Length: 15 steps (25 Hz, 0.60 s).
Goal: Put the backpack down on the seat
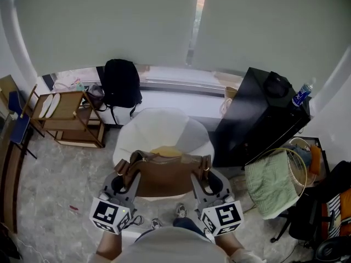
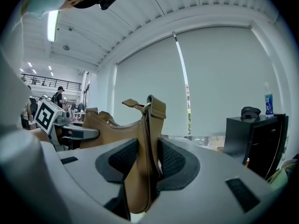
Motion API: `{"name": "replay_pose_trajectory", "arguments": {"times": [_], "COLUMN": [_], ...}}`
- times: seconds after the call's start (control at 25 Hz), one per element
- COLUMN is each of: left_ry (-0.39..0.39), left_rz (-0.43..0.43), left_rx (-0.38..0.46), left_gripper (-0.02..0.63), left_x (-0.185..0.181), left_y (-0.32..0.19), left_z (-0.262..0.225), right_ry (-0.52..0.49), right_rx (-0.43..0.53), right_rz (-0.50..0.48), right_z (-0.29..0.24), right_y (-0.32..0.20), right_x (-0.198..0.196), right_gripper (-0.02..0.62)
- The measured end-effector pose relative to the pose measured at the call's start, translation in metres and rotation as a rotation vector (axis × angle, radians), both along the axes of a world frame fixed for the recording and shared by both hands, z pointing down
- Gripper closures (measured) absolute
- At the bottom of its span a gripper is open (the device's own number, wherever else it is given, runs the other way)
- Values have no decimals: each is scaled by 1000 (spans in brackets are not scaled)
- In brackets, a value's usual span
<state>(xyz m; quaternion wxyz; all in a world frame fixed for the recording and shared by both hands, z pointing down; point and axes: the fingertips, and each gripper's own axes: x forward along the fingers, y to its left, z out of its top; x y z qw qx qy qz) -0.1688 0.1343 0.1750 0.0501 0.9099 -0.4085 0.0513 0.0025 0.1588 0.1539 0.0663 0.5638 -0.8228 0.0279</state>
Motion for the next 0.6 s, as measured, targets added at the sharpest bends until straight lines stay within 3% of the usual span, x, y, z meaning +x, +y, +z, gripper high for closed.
{"name": "replay_pose_trajectory", "arguments": {"times": [0.6], "left_ry": [-6], "left_rz": [-118], "left_rx": [-3], "left_gripper": [511], "left_x": [71], "left_y": [-58], "left_z": [3], "right_ry": [-10], "right_rx": [-4], "right_rz": [-130], "right_z": [5], "right_y": [-79], "right_x": [72], "right_gripper": [437]}}
